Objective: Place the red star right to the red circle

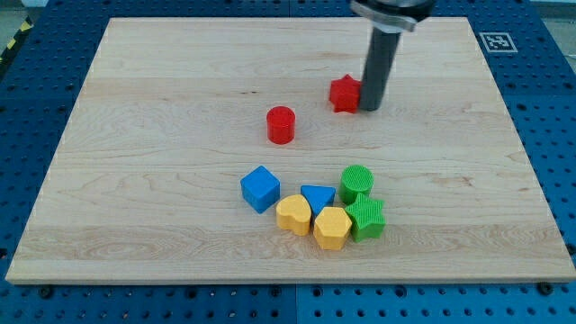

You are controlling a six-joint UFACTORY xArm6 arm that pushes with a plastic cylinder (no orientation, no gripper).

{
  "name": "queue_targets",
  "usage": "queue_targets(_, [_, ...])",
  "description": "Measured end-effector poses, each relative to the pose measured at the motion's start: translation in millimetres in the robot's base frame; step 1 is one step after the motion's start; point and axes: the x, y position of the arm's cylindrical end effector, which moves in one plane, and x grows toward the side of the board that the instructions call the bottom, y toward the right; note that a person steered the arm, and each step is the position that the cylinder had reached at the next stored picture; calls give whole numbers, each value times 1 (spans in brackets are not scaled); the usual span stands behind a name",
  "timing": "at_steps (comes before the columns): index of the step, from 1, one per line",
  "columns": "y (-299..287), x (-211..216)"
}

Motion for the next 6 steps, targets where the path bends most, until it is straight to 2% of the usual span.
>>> queue_targets(1, [0, -3])
queue_targets(3, [-7, -81])
queue_targets(4, [-15, -77])
queue_targets(5, [-12, -23])
queue_targets(6, [-28, 1])
